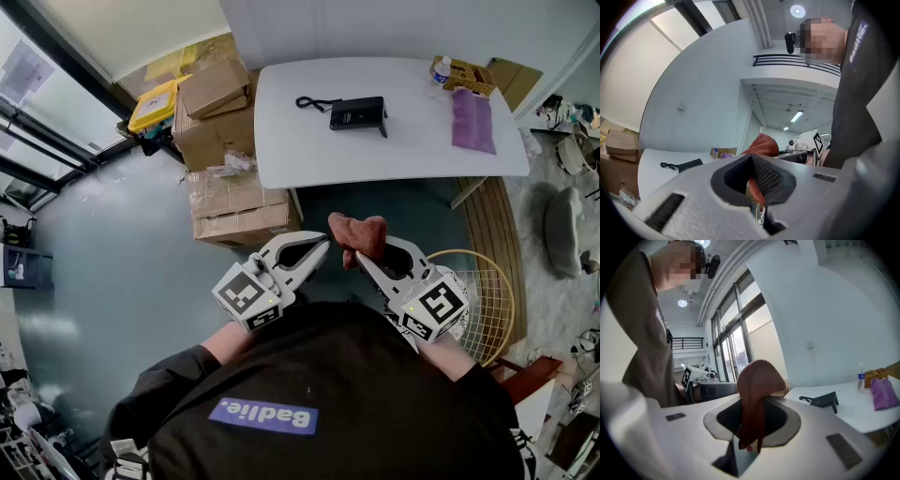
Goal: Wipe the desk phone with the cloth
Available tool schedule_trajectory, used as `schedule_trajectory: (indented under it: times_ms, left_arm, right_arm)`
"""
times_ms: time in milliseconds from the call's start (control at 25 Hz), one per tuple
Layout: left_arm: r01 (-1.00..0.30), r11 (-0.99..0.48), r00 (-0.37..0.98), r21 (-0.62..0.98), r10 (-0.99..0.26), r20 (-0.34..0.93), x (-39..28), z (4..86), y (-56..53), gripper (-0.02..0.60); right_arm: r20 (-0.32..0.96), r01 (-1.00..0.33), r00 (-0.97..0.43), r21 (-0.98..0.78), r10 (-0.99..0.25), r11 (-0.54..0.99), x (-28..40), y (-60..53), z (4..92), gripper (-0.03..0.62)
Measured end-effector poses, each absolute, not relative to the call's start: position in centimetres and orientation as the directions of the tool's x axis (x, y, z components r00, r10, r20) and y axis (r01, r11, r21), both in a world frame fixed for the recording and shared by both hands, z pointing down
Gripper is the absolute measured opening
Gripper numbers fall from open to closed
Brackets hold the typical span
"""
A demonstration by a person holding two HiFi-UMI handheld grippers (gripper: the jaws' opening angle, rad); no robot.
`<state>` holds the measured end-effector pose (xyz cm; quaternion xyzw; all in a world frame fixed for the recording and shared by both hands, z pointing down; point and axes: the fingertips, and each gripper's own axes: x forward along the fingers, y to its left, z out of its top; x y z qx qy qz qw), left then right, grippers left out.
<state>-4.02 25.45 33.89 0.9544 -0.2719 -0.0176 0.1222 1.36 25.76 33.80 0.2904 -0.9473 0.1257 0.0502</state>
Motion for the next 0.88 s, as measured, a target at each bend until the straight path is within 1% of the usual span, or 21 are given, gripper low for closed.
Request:
schedule_trajectory:
  times_ms: [560, 880]
  left_arm:
    - [-0.528, -0.815, 0.842, 0.238, -0.539, 0.021, -4.2, 32.8, 24.9, 0.009]
    - [-0.538, -0.81, 0.837, 0.232, -0.545, 0.039, -2.8, 33.3, 24.5, 0.009]
  right_arm:
    - [0.153, -0.555, -0.832, -0.207, -0.533, 0.806, 1.0, 25.5, 33.2, 0.089]
    - [0.144, -0.536, -0.844, -0.233, -0.516, 0.811, 2.2, 25.2, 33.8, 0.089]
